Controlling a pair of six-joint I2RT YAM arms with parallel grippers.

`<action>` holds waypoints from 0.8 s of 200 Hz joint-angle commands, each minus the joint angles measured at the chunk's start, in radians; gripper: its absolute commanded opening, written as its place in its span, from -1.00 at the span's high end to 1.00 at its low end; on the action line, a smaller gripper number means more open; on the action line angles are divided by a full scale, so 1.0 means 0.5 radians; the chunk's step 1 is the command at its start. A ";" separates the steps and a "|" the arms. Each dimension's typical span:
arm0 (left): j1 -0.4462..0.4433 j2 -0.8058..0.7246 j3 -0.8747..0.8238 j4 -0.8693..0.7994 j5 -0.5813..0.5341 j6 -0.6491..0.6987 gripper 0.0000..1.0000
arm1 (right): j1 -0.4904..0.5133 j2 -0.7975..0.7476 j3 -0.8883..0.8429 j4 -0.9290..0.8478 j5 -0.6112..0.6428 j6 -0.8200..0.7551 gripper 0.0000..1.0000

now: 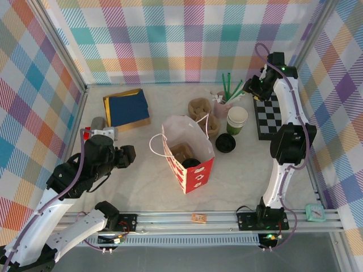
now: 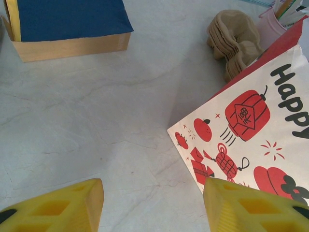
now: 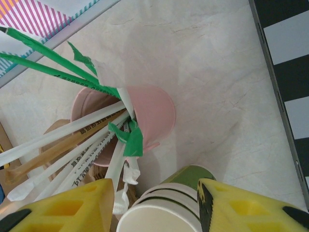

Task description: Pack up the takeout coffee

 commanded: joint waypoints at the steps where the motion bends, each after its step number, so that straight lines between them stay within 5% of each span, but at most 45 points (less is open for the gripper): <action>1: -0.010 0.003 0.065 0.048 -0.031 0.036 -0.14 | 0.009 0.047 0.077 0.020 -0.051 0.034 0.05; 160: -0.010 0.013 0.075 0.006 -0.082 0.047 -0.14 | 0.082 0.214 0.194 0.024 -0.026 0.031 0.24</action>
